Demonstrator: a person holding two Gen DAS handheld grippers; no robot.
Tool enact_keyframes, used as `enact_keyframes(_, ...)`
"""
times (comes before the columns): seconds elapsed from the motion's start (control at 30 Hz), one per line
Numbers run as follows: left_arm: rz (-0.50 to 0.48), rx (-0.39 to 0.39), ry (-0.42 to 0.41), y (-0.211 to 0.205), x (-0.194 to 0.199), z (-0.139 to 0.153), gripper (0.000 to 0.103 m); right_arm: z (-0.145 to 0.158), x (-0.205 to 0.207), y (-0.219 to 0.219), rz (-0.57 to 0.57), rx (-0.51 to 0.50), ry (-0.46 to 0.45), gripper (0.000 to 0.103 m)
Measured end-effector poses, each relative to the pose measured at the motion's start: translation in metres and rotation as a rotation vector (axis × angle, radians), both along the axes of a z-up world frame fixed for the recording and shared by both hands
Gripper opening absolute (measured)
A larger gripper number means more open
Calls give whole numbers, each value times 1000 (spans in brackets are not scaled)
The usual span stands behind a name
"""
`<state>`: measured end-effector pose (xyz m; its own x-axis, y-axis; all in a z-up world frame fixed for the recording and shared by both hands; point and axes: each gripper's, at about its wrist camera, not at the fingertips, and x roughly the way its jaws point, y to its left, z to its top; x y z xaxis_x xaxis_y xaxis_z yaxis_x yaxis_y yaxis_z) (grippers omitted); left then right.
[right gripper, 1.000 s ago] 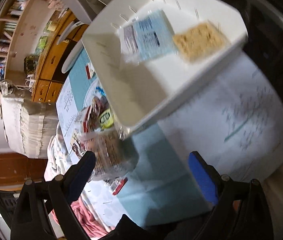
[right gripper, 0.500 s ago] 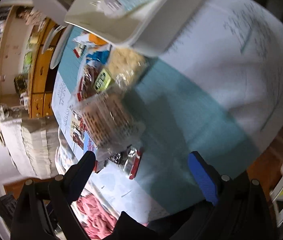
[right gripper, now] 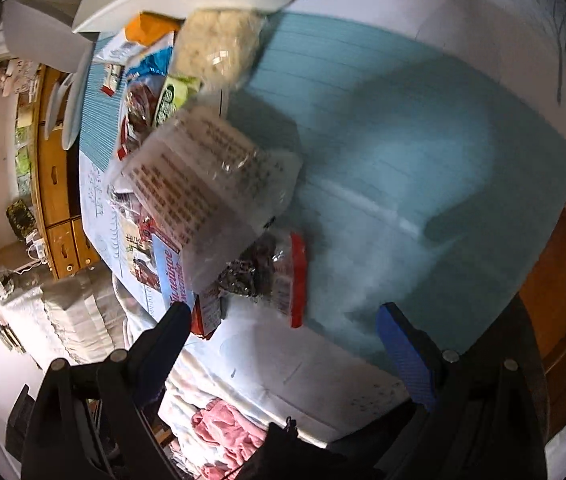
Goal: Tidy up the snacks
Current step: 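Grasp a small dark packet with the right gripper while the left grasps the blue biscuit pack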
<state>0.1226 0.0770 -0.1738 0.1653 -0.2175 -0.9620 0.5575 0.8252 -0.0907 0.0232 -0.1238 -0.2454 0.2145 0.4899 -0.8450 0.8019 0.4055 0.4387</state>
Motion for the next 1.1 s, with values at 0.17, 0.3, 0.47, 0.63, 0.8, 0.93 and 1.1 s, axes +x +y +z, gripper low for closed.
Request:
enact_keyframes(0.17, -86, -15, -18, 0, 5, -22, 81, -11, 7, 17, -44, 35, 28, 87)
enact_keyframes(0.3, -130, -28, -5, -1, 11, -38, 81, -20, 16, 28, -70, 45, 51, 79)
enact_keyframes(0.47, -154, -40, 0, -5, 23, -53, 80, -35, 21, 35, -122, 72, 100, 69)
enact_keyframes(0.63, -183, -37, 2, -14, 29, -63, 80, -46, 21, 39, -166, 88, 133, 60)
enact_keyframes(0.8, -201, -8, 5, -19, 33, -75, 80, -47, 25, 41, -196, 91, 137, 56)
enact_keyframes(0.93, -204, 1, 16, -21, 37, -84, 74, -47, 32, 40, -206, 73, 146, 55)
enact_keyframes(1.1, -208, 8, 24, -28, 38, -90, 73, -48, 41, 40, -186, 38, 189, 52)
